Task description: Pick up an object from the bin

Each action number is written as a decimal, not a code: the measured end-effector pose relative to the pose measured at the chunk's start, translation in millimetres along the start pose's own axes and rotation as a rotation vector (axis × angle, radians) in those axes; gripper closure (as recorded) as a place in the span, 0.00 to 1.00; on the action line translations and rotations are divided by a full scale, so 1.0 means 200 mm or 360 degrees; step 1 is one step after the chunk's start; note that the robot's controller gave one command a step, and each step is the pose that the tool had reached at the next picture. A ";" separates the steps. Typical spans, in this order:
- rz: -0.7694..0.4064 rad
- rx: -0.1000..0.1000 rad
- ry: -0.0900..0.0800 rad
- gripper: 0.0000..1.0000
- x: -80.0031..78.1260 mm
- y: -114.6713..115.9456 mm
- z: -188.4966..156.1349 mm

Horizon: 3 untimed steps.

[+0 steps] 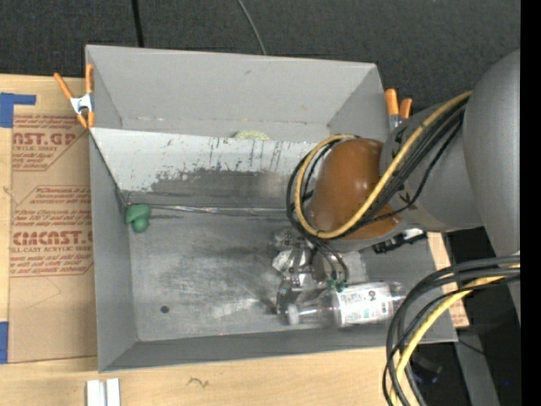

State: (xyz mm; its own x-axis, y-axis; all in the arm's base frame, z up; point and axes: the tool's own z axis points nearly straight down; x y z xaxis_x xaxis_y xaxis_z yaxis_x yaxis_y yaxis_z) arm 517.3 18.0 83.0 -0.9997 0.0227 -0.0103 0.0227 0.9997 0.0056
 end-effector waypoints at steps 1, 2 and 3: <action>0.0014 0.0007 0.0017 0.00 -0.16 -0.19 0.05; -0.0051 0.0007 0.0007 0.00 -0.18 -0.41 0.04; -0.0043 0.0014 0.0009 0.00 -0.13 -0.51 0.03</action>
Offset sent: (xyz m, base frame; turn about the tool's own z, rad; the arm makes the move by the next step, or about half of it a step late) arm 0.0301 -0.0980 -0.0084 -0.0375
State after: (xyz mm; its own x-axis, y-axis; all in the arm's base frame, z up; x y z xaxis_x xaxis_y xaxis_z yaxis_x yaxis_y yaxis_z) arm 541.1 -84.0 76.5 -1.0000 -0.0041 -0.0044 -0.0041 1.0000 -0.0032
